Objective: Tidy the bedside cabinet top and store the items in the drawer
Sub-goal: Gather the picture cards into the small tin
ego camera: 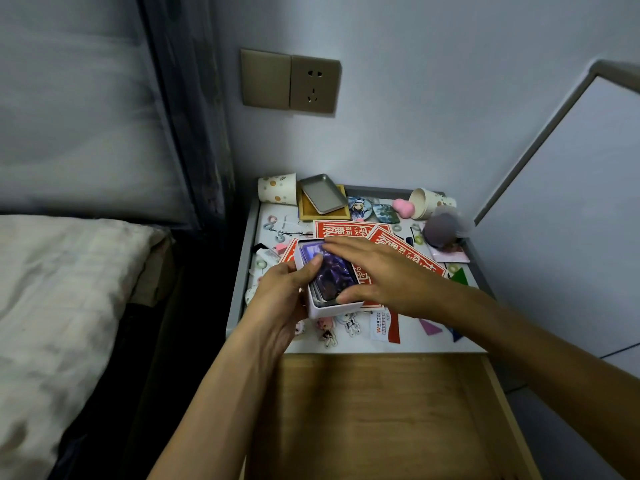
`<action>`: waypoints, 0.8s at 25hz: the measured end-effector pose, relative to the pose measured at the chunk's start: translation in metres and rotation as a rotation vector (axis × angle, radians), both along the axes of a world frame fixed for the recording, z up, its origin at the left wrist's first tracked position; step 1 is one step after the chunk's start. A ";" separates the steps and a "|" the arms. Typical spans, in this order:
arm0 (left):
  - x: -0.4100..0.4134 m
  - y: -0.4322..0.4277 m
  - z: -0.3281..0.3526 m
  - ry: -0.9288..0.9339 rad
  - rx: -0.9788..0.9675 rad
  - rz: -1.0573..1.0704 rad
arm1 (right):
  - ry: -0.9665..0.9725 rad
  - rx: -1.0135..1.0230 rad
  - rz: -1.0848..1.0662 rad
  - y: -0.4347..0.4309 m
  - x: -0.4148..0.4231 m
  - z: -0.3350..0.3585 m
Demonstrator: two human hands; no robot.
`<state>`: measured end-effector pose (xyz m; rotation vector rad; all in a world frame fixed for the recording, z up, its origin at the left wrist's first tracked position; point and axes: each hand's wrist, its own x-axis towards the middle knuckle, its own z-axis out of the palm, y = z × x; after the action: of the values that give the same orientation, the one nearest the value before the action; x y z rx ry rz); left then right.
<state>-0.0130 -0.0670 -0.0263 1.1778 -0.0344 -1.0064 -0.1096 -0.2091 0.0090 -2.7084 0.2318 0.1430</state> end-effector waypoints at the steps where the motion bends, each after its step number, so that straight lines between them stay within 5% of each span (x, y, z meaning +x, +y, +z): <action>1: 0.000 0.000 0.000 0.003 -0.005 0.007 | 0.000 -0.001 -0.002 0.001 0.000 -0.001; 20: -0.004 0.004 0.008 0.043 -0.008 0.130 | -0.002 -0.023 0.009 0.019 0.004 0.009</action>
<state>-0.0174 -0.0633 -0.0186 1.1363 0.0721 -0.9158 -0.1057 -0.1905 0.0182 -2.7323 0.2222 0.1413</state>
